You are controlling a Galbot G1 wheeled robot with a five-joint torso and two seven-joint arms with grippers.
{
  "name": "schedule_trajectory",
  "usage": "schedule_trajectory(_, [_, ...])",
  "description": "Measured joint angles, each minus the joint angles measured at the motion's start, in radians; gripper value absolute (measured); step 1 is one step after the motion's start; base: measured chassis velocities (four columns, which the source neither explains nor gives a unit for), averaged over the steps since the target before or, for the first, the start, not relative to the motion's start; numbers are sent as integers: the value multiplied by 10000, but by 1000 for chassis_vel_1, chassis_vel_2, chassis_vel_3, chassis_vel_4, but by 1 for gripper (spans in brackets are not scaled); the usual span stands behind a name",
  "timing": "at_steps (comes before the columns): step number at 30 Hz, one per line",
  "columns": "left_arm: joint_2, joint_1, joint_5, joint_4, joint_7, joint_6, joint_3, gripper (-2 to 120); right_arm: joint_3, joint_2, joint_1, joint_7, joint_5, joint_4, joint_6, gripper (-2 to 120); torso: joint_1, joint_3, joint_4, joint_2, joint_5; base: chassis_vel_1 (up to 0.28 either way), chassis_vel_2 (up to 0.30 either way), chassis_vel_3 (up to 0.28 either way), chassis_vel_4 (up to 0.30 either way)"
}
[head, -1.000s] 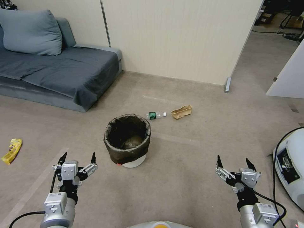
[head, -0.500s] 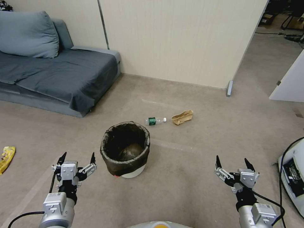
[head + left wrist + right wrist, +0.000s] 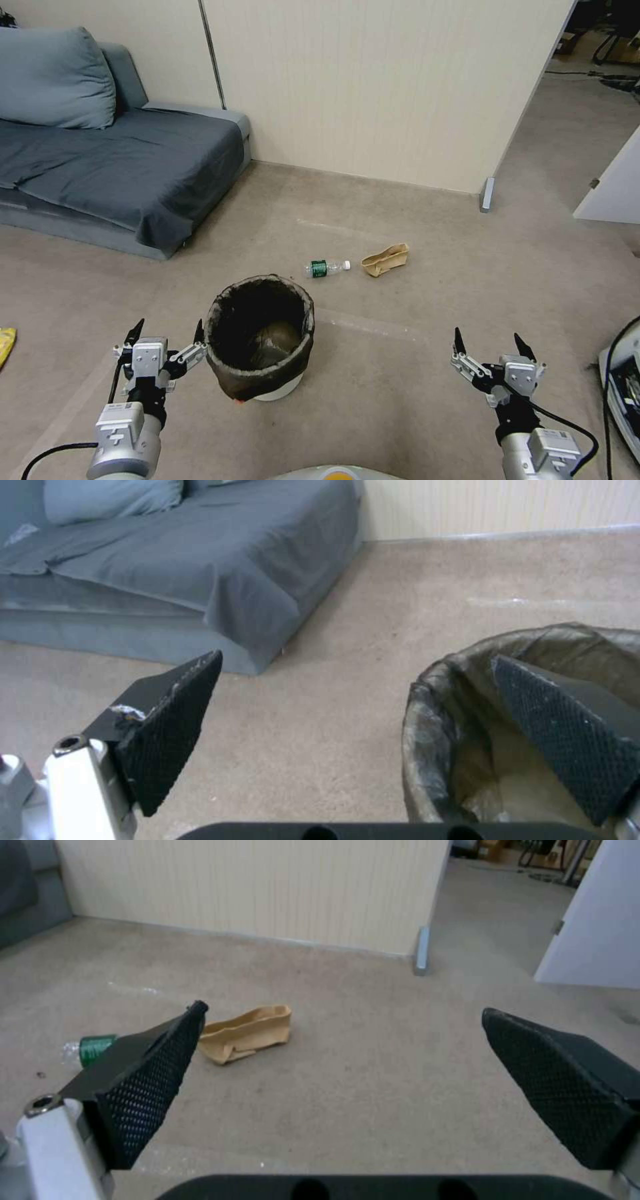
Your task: Pick up the trash bin, then pick up the garbage from the floor and place it into the trash bin.
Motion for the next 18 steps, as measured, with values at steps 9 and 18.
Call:
schedule_trajectory(9, [622,-1228,-346,449,391,1870,-177,100,8,-1,2,47,15,26,-79,100,-1,-1,-2,0,0,0,0,0,0])
schedule_trajectory(18, [1016,-1945,-1060,827,562,3713,-30,100,-124,-1,172,176,286,12,-591,100,0,-1,0,0,0,0,0,0,0])
